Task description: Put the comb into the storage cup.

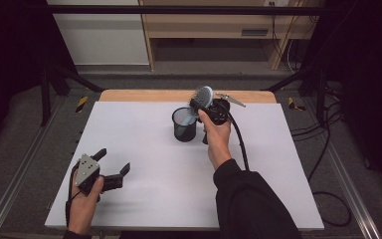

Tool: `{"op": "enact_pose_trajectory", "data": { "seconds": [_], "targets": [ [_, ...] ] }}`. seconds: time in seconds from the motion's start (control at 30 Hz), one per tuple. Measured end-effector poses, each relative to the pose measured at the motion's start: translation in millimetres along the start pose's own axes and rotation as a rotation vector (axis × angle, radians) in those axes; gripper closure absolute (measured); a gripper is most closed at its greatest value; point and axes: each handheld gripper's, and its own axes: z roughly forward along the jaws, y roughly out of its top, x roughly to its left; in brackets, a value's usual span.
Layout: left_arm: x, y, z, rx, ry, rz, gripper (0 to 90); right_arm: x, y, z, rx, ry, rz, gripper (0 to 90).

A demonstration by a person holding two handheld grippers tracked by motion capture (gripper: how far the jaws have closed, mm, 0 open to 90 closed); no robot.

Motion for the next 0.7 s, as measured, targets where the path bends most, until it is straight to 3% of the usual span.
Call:
{"op": "enact_pose_trajectory", "data": {
  "seconds": [0.7],
  "targets": [
    [-0.5, 0.1, 0.1, 0.0, 0.001, 0.004, 3.0, -6.3, -0.1, -2.2, 0.008, -0.004, 0.014, 47.3]
  ]
}}
